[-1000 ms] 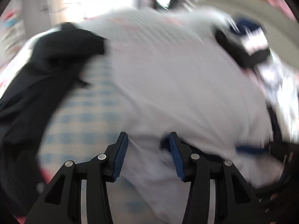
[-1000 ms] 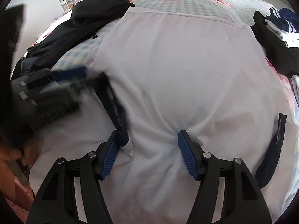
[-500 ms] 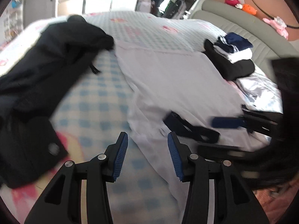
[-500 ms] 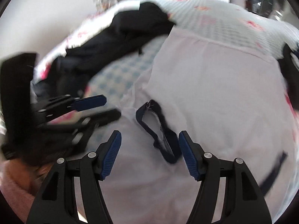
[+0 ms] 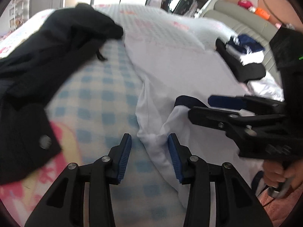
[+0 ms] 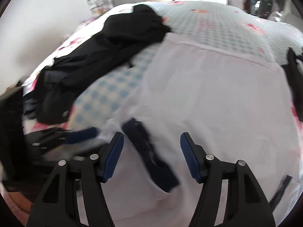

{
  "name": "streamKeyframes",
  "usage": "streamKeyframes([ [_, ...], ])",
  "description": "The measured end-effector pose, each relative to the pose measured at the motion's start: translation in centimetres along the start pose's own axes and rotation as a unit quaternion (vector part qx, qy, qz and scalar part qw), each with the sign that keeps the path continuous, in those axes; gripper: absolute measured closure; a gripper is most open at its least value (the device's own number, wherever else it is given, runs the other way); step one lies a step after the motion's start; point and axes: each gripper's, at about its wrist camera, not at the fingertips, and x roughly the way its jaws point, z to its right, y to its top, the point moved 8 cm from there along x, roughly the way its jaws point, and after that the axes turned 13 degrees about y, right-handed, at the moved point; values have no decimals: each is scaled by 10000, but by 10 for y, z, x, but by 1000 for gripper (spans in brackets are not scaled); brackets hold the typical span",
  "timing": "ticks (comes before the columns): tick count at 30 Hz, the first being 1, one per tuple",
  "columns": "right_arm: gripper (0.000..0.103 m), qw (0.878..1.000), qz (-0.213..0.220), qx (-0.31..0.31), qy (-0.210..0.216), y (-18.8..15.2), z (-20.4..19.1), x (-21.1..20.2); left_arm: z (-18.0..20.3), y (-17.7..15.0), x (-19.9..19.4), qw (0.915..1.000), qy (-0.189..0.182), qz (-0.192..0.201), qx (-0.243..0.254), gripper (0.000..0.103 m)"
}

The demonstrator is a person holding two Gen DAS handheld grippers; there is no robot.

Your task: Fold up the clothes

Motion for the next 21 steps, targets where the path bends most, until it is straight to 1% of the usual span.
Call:
streamKeyframes([
  [2,39,9990,-267,-90,-339,0,2,23,2,-5,2,9998,120,-39,180,60],
  [3,40,9988,-302,58,-385,-1,8,29,3,-7,1,9995,147,-46,262,60],
  [5,40,9976,-367,356,-468,-3,20,41,-1,-8,-3,9996,120,-86,237,59],
  [7,40,9969,-172,708,-311,1,28,35,-6,-10,-5,9997,84,-123,168,59],
  [8,40,9961,-8,785,-398,4,31,28,-9,-10,-6,9998,80,-149,144,59],
  [11,40,9933,332,688,-863,12,38,5,-9,-10,-14,10000,-5,-96,2,59],
  [14,40,9938,501,830,-549,9,30,-20,-6,-6,-29,9995,-214,71,-234,59],
  [16,40,9938,582,797,-514,-2,21,-37,-1,-8,-46,9988,-237,268,-342,59],
  [20,40,9960,400,680,-409,-46,1,-53,19,-30,-60,9987,-341,247,-298,58],
  [21,40,9963,339,682,-409,-58,-2,-57,24,-37,-61,9990,-310,190,-262,58],
])
